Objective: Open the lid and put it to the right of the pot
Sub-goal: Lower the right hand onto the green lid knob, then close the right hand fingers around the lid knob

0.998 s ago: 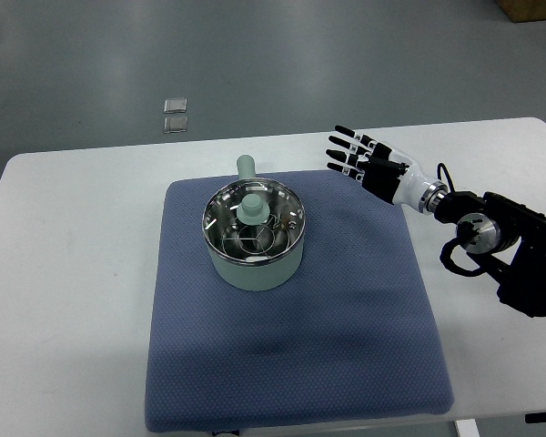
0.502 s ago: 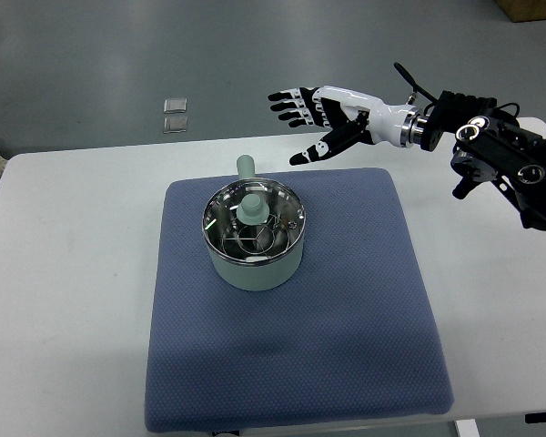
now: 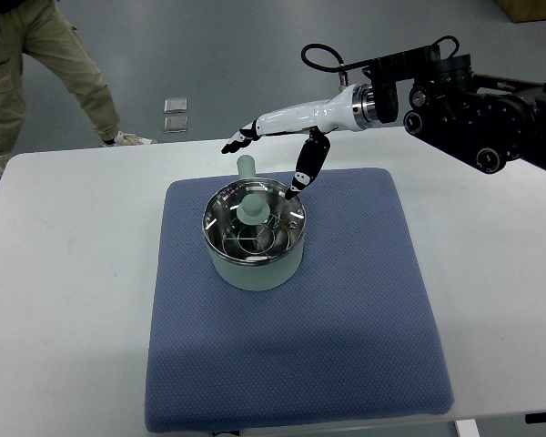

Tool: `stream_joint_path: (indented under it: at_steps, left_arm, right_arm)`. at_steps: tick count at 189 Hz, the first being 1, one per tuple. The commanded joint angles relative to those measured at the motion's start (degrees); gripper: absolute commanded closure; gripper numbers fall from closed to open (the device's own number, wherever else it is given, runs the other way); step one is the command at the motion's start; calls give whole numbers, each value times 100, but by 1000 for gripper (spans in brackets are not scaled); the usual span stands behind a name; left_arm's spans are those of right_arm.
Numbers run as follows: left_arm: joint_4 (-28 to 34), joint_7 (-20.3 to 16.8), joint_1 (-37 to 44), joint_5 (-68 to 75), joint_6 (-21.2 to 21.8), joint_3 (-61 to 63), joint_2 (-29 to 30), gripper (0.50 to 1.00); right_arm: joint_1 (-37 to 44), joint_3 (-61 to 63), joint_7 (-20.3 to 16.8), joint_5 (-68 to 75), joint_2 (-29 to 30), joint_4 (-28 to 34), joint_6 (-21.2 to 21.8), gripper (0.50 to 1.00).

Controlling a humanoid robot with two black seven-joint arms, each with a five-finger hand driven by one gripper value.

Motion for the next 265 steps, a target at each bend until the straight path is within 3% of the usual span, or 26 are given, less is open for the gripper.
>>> stream_joint_path:
  at_steps: [1,72,122,265]
  left_arm:
    - [0,1,0,-1,-8,0,0,500]
    - [9,1,-9,-1,-8,0,0,500]
    - [18,1,-18,-1,-8,0,0,500]
    - [18,1,-62,-1,1,0,0,500]
  right_arm:
    - [160,-414,-8,-121,140,-38,-225,566]
    - [134,-520,-61,-130,448,-109,-357,572]
    - [125,-590,-8,-130,395,-56,-348,630]
    - [55,-599,80,-227,351,129,-366,724]
